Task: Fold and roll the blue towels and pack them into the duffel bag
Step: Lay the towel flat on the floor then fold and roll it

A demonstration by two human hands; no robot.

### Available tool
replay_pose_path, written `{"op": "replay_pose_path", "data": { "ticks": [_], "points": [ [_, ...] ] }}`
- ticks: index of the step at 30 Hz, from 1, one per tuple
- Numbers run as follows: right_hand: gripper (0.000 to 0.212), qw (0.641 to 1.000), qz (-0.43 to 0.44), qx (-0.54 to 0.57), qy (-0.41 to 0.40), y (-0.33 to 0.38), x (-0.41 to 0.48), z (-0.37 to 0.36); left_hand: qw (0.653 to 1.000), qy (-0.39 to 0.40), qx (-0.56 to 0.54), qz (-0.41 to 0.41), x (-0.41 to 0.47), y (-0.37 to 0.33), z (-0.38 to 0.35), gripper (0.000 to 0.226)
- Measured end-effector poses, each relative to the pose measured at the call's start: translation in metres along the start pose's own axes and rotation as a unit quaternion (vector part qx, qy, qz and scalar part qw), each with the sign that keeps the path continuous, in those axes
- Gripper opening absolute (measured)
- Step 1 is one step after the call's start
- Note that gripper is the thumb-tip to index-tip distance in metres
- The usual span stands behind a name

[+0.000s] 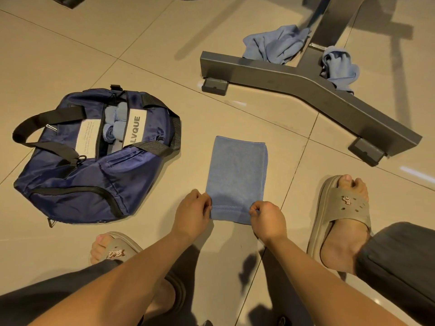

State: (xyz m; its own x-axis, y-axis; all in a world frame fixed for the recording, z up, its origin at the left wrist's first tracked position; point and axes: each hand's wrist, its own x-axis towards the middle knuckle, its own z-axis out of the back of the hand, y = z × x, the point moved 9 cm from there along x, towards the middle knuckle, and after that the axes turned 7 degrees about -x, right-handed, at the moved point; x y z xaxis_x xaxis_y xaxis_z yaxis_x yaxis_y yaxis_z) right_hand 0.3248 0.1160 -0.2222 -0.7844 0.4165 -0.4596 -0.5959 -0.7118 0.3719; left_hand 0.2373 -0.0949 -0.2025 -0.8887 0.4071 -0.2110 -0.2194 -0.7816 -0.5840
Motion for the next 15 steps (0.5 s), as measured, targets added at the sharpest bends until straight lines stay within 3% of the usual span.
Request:
{"op": "replay_pose_path", "data": {
  "ticks": [4,6,11,15],
  "points": [
    [0.01,1.0,0.017,-0.004,-0.013,0.003,-0.001,0.002,0.978,0.029,0.115,-0.17,-0.012,-0.025,-0.012,0.036],
    [0.012,0.996,0.062,-0.04,-0.039,0.009,-0.004,0.003,0.96,0.03,0.131,-0.244,-0.02,-0.033,-0.018,0.039],
    [0.017,0.949,0.209,-0.216,-0.096,0.027,-0.013,0.003,0.944,0.027,0.145,-0.293,-0.03,-0.036,-0.017,0.025],
    [0.007,0.924,0.281,-0.233,-0.116,0.03,-0.03,0.003,0.953,0.014,0.138,-0.268,-0.019,-0.034,-0.017,0.02]
  ]
}}
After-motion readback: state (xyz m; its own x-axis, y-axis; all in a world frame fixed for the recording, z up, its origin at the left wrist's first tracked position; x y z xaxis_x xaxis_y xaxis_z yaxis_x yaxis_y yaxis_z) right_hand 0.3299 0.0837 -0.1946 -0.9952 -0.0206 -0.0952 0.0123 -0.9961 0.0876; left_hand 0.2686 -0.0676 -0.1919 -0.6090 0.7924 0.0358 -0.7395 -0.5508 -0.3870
